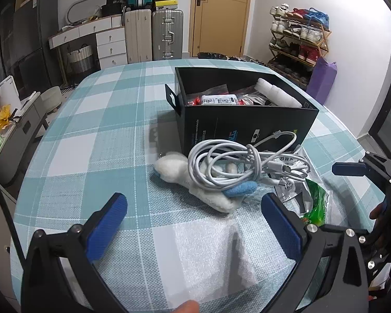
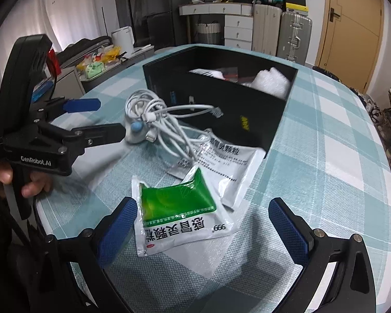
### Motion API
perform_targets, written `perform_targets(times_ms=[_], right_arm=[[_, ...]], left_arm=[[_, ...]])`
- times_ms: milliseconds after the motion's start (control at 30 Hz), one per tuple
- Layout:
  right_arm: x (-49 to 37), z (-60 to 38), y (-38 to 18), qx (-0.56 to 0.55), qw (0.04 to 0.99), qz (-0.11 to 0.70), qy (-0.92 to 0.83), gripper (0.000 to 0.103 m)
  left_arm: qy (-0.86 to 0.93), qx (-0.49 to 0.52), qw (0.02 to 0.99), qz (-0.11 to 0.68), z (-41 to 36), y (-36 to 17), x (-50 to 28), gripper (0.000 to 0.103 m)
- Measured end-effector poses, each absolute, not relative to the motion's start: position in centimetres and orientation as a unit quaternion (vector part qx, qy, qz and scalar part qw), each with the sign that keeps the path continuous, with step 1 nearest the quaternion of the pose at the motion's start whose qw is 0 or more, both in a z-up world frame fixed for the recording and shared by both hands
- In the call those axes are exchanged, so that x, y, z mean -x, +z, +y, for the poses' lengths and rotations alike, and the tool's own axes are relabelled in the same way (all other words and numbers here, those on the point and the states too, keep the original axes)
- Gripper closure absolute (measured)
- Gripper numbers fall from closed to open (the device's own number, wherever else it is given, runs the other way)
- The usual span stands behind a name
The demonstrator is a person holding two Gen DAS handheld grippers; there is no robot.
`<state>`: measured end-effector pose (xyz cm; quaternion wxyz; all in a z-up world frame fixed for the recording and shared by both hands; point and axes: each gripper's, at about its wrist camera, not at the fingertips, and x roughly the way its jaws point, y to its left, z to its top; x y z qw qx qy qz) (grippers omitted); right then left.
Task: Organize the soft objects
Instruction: 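Move the right gripper to the green medicine sachet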
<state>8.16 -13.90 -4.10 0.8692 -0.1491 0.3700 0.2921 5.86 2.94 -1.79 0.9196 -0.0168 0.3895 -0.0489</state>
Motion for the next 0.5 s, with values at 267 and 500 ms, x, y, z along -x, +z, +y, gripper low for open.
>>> perform_targets(times_ms=[267, 500], right_arm=[[-8.0, -12.9, -4.6, 0.159, 0.855, 0.381, 0.314, 0.001], [-8.6, -12.6, -4.8, 0.155, 0.860, 0.379, 0.304, 0.003]], left_arm=[[-0.051, 0.016, 0.919, 0.391, 3.0, -2.0, -5.8, 0.000], [-0.048, 0.016, 0.918, 0.393, 2.8, -2.0, -5.9, 0.000]])
